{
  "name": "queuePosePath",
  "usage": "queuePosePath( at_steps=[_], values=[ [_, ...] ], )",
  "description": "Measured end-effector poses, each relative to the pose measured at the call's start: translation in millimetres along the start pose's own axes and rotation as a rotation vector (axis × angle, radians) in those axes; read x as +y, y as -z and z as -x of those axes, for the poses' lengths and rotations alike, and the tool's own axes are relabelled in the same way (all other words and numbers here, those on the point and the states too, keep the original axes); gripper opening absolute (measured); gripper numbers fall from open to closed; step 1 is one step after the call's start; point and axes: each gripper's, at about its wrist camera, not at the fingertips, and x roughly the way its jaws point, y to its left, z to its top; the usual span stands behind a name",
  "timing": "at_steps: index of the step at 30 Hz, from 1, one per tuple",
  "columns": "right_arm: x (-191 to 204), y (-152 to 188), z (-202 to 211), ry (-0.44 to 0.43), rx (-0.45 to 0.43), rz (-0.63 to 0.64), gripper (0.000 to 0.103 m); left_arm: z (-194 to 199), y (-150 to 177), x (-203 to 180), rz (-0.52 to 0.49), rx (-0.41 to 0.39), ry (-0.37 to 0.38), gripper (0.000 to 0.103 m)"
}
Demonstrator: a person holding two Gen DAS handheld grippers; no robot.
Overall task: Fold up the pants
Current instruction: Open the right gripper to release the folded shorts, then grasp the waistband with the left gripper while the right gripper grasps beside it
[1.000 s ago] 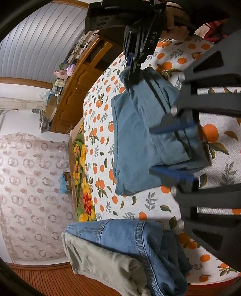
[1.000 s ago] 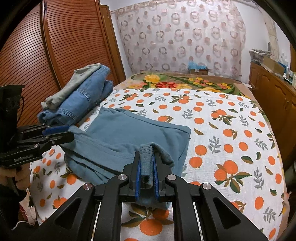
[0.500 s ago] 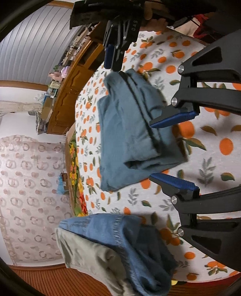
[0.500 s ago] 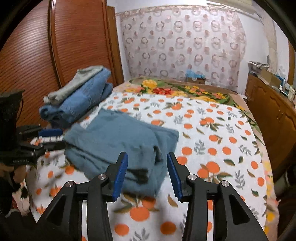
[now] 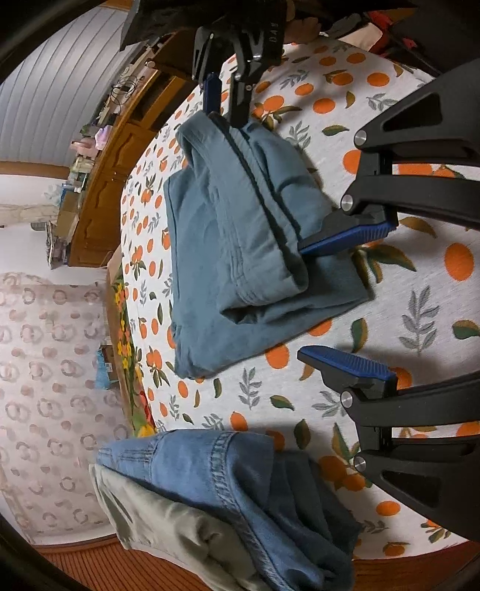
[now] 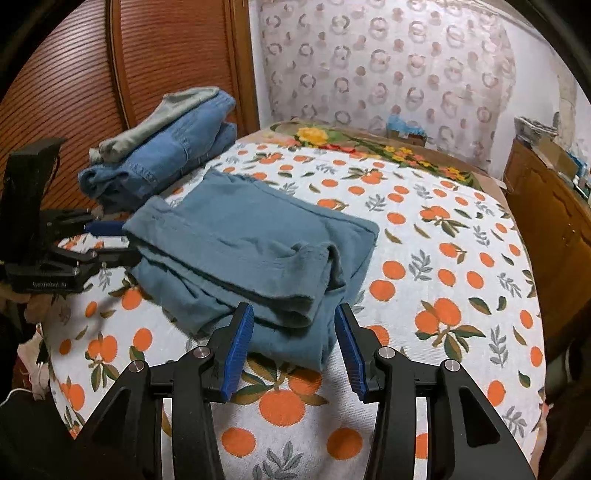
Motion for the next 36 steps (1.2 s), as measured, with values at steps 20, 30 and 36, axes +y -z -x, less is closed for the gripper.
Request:
queuePosePath(
  at_steps=[20, 30, 36],
  values=[
    [-36.9, -65.8, -40.9, -0.023, -0.022, -0.082, 0.047, -38.1, -65.6, 14.9, 0.068, -0.021, -0.042, 0.052],
    [-46.1, -43.3, -12.3, -0.035, -0.102, -0.105, 0.047, -41.8, -61.5, 16.0, 0.077, -0.033, 0.003, 0.041],
    [-47.8, -23.4, -4.2, -0.06, -0.095, -0.079, 0.047, -42.9, -63.0, 13.3, 0.06, -0.041, 0.001, 0.029]
  ],
)
